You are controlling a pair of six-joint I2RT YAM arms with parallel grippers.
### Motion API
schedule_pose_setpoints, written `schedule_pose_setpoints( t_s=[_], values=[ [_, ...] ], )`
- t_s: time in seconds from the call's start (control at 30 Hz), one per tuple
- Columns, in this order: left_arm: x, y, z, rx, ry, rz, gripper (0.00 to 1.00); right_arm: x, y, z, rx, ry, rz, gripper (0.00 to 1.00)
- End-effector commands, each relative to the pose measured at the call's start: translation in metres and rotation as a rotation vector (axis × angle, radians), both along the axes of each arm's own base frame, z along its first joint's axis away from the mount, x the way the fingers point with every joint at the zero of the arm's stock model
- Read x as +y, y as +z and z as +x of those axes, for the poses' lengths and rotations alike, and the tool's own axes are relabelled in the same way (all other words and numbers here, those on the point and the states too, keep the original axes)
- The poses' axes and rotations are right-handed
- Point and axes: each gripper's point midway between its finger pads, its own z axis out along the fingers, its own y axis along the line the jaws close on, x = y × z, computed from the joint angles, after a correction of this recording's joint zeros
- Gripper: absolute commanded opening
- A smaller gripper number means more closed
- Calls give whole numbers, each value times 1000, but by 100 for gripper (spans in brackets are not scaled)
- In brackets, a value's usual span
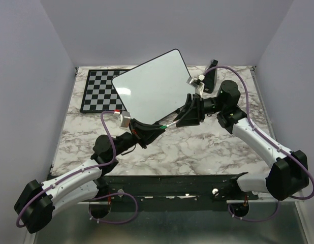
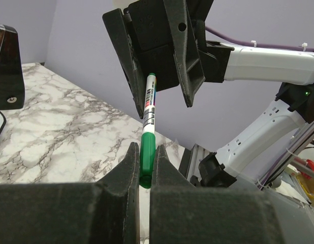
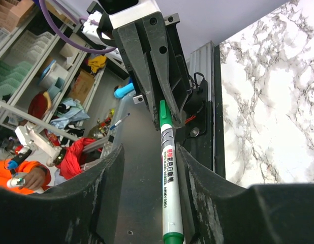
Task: Write a sentence on the whiteboard
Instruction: Pass from the left arm to the right
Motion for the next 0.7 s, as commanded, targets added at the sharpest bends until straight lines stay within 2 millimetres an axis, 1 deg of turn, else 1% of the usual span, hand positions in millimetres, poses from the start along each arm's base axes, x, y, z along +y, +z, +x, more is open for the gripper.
schedule_pose_setpoints(
  t_s=[0.0,0.13,0.17,0.3,0.67],
  values=[
    [-1,3,-4,-20,-12,1,0,0,-1,-5,17,40,-7,51],
    [-1,3,-3,-18,-12,2,0,0,-2,-6,16,48,-7,50],
    [-2,2,-3,-20,-14,5,0,0,-2,-7,17,51,-8,47],
    [-2,2,-4,-20,-19,5,0,0,-3,-8,6,60,-7,43],
    [-2,1,-5,-16,-22,11,0,1,-5,-8,12,62,-13,41]
  ],
)
